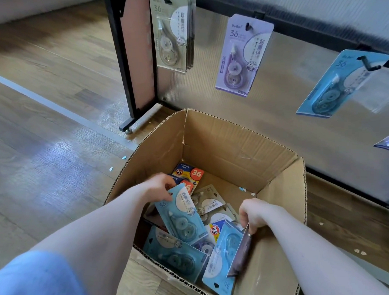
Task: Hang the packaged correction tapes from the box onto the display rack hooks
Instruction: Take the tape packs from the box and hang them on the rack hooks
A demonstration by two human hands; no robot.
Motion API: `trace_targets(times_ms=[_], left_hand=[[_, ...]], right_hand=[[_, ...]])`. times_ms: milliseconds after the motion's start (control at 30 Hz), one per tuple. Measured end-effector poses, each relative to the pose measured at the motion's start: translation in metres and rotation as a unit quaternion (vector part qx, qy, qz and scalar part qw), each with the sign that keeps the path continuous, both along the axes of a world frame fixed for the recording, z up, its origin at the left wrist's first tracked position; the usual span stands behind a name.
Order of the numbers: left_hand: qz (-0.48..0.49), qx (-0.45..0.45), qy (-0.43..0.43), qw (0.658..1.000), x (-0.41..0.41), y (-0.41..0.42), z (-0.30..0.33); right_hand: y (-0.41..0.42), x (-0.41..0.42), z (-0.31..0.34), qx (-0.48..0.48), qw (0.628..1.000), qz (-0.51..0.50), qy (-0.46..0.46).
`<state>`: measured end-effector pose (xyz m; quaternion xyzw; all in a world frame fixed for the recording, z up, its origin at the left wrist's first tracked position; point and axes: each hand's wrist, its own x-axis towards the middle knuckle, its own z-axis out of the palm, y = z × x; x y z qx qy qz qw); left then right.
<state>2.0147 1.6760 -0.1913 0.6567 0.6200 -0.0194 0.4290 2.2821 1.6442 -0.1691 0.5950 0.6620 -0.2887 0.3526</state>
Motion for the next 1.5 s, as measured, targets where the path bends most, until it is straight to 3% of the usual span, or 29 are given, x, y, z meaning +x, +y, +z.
trace_targets(times_ms=[133, 333, 633, 967, 1500], left_hand=[[0.001, 0.017, 0.004, 1.000, 0.001, -0.002, 0.004], [0.025, 0.080, 0.005, 0.996, 0.000, 0.000, 0.020], [0.009, 0.193, 0.010, 0.981, 0.022, 0.016, 0.081], [0.053, 0.311, 0.014, 0.949, 0.029, 0.038, 0.146], [0.127, 0.435, -0.082, 0.888, 0.022, 0.048, 0.219]], right_hand=[[-0.001, 0.001, 0.001, 0.015, 0.999, 0.031, -0.041], [0.004, -0.003, 0.008, 0.073, 0.995, 0.067, -0.031], [0.020, 0.000, 0.049, 0.168, 0.978, 0.011, 0.125], [0.045, 0.006, 0.142, 0.401, 0.904, 0.034, 0.143], [0.097, -0.009, 0.229, 0.572, 0.782, -0.014, 0.247]])
